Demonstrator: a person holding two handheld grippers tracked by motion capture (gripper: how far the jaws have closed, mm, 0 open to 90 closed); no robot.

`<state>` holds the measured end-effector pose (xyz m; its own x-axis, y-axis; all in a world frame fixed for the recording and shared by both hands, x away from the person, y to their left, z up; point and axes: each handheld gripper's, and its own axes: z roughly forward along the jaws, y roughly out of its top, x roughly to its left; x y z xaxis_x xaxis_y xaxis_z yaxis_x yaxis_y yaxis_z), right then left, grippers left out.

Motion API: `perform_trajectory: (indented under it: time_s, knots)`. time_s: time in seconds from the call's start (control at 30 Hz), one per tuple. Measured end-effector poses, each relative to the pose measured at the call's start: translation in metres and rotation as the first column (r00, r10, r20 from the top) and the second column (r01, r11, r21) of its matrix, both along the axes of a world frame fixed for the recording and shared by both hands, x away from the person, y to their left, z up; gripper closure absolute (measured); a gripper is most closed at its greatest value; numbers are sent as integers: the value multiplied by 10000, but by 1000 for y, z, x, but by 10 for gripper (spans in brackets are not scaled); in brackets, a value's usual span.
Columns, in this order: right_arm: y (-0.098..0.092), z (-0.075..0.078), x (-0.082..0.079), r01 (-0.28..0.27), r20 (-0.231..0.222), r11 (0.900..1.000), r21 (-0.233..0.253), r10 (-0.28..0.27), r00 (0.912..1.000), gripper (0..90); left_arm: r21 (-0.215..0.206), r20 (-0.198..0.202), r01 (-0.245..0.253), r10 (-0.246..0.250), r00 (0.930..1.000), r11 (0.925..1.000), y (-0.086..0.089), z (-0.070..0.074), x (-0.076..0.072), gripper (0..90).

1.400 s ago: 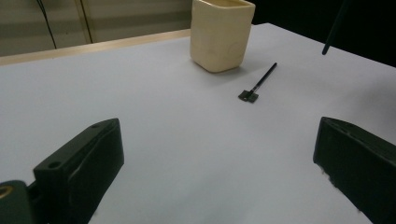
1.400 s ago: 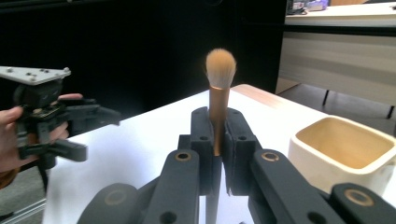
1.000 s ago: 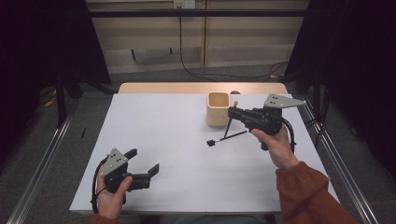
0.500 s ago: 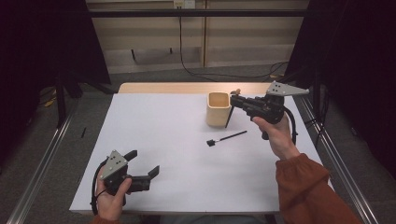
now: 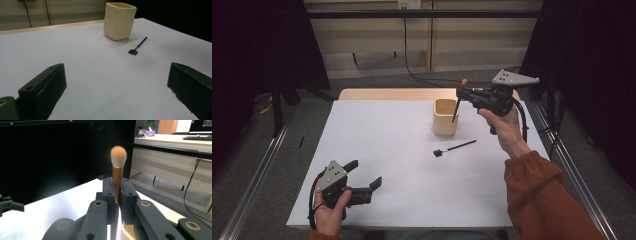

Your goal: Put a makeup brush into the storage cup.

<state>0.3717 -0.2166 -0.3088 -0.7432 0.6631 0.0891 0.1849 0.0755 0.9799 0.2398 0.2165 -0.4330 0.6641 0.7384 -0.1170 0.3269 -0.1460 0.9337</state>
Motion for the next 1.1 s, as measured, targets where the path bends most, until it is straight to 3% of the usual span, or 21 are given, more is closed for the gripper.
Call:
perform_trajectory:
  time_s: [0.3,0.6,1.1]
  knots:
    - [0,9,25,450,-28,9989,-110,-450,9990,836,-39,40,-274,274,9996,9996,5,1,-2,22]
    - [6,13,47,807,-133,9962,-321,-812,9966,836,39,-33,-50,50,10000,10000,4,-1,-2,24]
    - [13,-6,67,1068,-418,9933,-433,-1086,9932,836,99,-108,79,-78,9999,9999,2,-2,-1,23]
